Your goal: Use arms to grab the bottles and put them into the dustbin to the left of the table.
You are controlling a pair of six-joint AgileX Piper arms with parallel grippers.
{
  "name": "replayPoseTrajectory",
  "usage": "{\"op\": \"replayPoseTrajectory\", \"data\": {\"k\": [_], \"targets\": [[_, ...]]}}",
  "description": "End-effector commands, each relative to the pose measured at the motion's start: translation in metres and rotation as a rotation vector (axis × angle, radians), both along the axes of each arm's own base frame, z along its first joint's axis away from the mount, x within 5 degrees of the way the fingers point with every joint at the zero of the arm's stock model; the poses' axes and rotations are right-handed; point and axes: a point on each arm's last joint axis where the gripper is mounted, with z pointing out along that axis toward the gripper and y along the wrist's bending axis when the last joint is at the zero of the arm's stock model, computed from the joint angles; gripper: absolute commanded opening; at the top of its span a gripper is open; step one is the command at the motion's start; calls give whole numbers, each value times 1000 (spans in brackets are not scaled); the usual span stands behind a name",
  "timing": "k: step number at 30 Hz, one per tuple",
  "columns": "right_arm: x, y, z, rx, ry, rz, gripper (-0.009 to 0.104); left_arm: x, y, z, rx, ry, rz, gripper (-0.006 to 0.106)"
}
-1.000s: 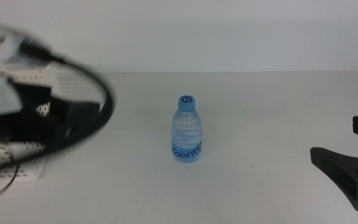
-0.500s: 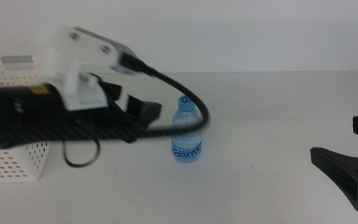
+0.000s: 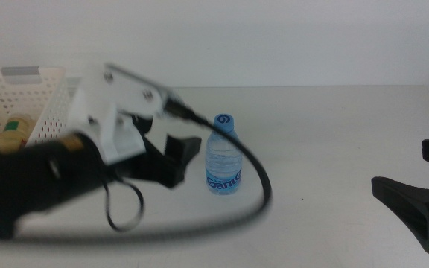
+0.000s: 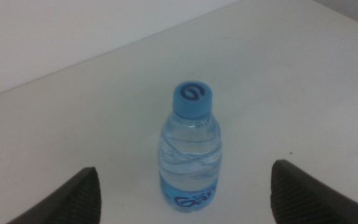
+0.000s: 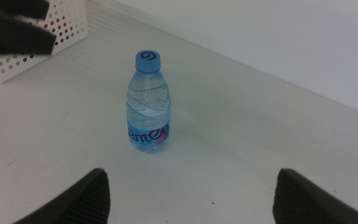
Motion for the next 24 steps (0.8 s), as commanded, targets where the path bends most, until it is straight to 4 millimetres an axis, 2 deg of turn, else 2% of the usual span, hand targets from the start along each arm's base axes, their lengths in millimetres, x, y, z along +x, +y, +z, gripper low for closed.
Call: {"op": "replayPoseTrajectory", "data": {"k": [1,7,13,19,24], "targets": [[1,1,14,34,-90,10,69,-7,-3,10,-93,-127,76,89],[1,1,14,33,-89,10,69,-25,-21,-7,-91,-164,18,89],[1,1,14,33,-89,10,69,-22,-13,-25,-142,-202,133,89],[1,1,14,33,-89,10,69,-22,-20,-48,-142,-197,73,89],[1,1,14,33,-89,10,69,-18,-30,-63,-215,-184,38,89]]}}
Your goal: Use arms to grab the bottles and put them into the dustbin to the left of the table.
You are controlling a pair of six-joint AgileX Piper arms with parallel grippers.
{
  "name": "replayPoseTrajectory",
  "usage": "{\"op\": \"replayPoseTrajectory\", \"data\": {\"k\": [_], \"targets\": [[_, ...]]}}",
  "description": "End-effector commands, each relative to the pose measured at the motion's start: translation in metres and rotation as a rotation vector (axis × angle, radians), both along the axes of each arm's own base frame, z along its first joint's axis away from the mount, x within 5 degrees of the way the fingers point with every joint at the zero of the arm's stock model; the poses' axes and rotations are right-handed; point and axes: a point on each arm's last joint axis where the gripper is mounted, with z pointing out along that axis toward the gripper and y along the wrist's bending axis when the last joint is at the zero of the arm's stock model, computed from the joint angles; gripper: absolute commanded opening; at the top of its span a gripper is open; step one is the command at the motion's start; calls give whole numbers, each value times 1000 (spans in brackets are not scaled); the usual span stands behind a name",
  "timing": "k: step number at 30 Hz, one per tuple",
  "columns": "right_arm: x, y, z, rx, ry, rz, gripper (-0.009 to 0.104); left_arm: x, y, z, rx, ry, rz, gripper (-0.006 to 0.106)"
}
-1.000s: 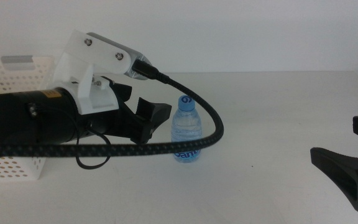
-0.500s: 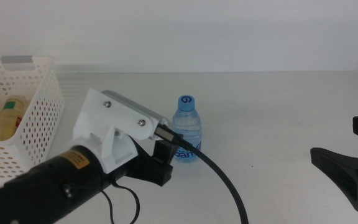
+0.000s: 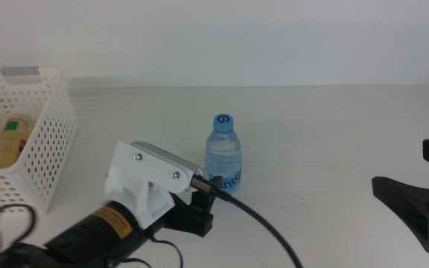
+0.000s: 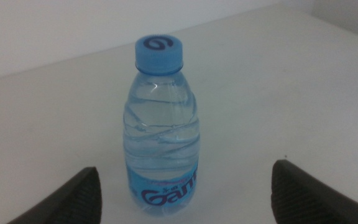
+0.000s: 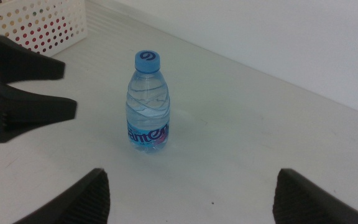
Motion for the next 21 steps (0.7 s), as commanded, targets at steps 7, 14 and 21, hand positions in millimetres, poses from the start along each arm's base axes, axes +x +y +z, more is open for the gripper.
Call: {"op": "replayPoseTrajectory", "data": {"k": [7,14,21], "targets": [[1,1,14,33,-90,10,69,17,-15,-12,-131,-125,27,89],[1,1,14,33,-90,10,69,33,-21,-12,-137,-158,28,89],[1,1,14,33,-90,10,69,54,-25,-16,-170,-127,7,89]]}}
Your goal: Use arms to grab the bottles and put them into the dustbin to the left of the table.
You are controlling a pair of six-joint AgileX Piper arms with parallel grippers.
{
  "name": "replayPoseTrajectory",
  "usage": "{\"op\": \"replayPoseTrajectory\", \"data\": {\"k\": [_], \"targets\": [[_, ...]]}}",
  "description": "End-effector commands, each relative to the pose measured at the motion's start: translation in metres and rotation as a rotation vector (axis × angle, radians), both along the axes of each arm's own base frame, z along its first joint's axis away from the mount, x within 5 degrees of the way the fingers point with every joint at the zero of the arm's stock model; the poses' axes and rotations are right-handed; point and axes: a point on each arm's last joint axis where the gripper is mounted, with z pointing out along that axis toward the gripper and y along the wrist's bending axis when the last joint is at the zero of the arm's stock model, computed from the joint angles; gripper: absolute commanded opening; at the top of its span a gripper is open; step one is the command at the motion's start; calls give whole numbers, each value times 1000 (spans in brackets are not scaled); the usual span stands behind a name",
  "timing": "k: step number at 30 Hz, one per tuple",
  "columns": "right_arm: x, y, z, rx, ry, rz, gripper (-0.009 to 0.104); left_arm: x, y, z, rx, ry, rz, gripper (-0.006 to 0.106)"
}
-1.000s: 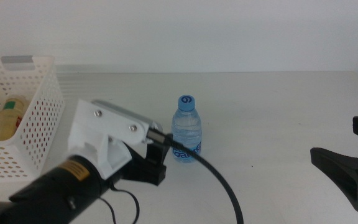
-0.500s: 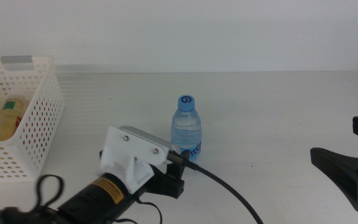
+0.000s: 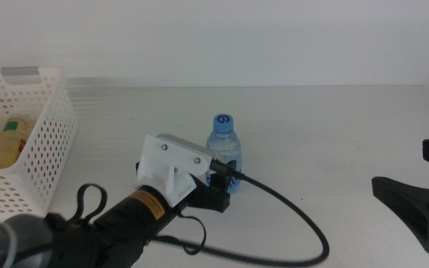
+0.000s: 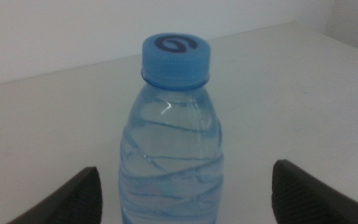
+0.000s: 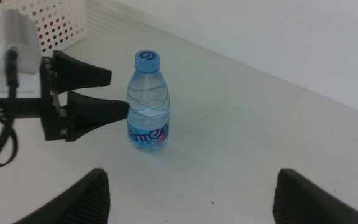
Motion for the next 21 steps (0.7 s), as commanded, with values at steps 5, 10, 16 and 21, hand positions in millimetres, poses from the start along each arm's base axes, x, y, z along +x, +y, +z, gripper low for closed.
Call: {"op": "replayPoseTrajectory", "data": {"k": [5,10,16,21], "targets": [[1,1,14,33,-90,10,69,23,-12,16,-97,-92,-39,89],[1,1,14,33,-90,10,69,35,-22,8,-98,-82,-36,89],[1,1,14,33,-90,10,69,53,-33,-8,-101,-58,-1,89],[1,1,14,33,-90,10,69,64,-42,-16,-105,-59,4,89]]}}
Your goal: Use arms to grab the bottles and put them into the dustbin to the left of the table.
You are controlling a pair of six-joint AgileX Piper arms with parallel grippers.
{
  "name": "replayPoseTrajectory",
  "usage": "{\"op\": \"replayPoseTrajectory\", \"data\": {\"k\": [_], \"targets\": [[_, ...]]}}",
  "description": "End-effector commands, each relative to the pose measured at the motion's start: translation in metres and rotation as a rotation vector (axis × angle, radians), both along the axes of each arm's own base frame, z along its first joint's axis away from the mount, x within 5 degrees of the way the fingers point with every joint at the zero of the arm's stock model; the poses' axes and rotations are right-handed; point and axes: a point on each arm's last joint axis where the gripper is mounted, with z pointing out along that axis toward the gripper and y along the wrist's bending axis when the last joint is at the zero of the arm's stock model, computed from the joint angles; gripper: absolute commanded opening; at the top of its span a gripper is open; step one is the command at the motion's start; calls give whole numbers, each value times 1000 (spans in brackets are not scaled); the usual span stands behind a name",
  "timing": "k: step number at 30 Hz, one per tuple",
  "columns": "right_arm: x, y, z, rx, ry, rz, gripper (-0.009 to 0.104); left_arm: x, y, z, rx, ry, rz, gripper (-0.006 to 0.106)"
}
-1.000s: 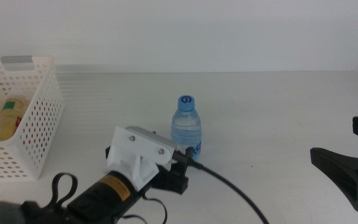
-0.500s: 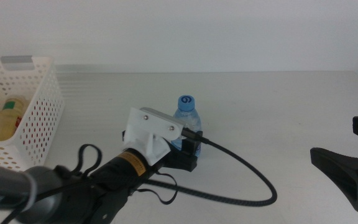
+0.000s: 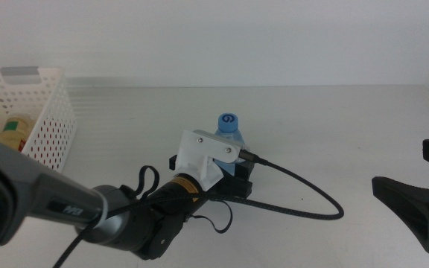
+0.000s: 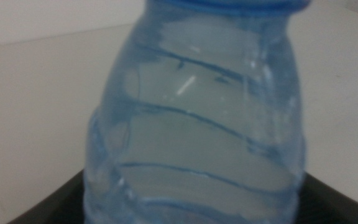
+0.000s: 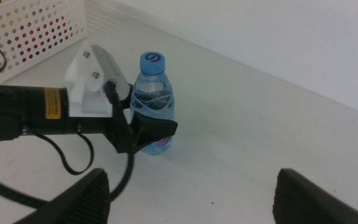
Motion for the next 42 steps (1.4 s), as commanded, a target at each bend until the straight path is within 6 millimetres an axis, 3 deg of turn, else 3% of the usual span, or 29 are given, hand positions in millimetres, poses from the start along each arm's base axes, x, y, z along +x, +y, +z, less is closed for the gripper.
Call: {"op": "replayPoseTrajectory", "data": {"k": [1,6,9,15,16,20,27,35,42], "targets": [[1,1,14,33,-90,10,69,9,-6,29,-110,-120,16,89],[1,1,14,33,-90,10,69,14,-9,28,-119,-132,24,89],[1,1,14,33,-90,10,69,14,-9,31,-140,-154,27,82],[1,1,14,33,-90,10,69,14,-9,32,-154,-153,27,39],[1,1,14,33,-90,10,69,12,-11,31,-158,-147,21,22],[1,1,14,33,-90,10,69,6,-8,35,-205,-123,22,-5],[1,1,14,33,-90,10,69,-21,16,72,-146,-216,24,-5],[1,1,14,33,-90,10,69,-55,42,125,-93,-143,0,-5],[1,1,14,33,-90,10,69,-70,61,151,-74,-60,21,-5]]}}
